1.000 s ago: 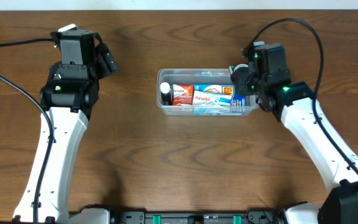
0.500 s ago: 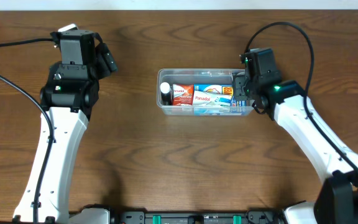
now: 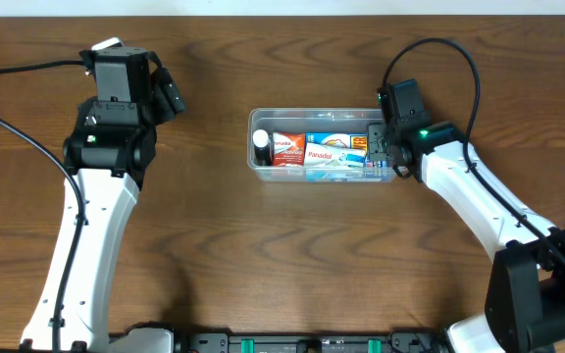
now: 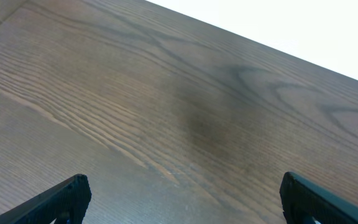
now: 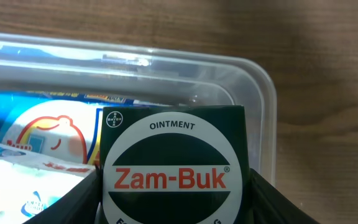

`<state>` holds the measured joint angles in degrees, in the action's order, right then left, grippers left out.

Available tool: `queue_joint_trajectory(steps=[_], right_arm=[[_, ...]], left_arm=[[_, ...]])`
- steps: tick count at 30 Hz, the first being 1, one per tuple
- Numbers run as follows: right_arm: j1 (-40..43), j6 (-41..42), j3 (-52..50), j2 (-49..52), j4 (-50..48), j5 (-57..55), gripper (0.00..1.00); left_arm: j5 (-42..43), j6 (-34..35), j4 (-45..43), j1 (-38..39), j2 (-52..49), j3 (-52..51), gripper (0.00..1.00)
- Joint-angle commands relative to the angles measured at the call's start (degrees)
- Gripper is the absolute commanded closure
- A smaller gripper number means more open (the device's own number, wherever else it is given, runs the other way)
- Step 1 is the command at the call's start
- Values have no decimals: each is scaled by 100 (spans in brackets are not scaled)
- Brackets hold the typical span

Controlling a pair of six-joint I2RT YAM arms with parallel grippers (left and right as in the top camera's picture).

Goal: Pack container
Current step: 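Carry the Zam-Buk tin left over the container's right end, then lower the tin into the container and open the right gripper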

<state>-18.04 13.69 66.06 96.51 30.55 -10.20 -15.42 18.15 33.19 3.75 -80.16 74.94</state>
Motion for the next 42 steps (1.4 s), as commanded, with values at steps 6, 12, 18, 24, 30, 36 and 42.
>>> queue_joint_trajectory(steps=[6, 12, 18, 24, 30, 36, 42], right_arm=[[-39, 107, 90, 20, -122, -203, 55], [-42, 105, 90, 20, -114, -203, 43], [-42, 105, 90, 20, -116, -201, 34], [-42, 105, 90, 20, -116, -203, 33], [-42, 105, 90, 20, -116, -201, 32], [-42, 105, 90, 20, -98, -201, 28], [-39, 24, 90, 20, -225, -203, 29]], left_arm=[[-72, -48, 2, -26, -20, 105, 2], [-74, -48, 2, -24, -20, 105, 2], [-74, -48, 2, -26, -20, 105, 2], [-74, -48, 2, -26, -22, 105, 2], [-74, -48, 2, -24, -20, 105, 2], [-74, -48, 2, -24, -22, 105, 2], [-74, -48, 2, -26, -22, 105, 2]])
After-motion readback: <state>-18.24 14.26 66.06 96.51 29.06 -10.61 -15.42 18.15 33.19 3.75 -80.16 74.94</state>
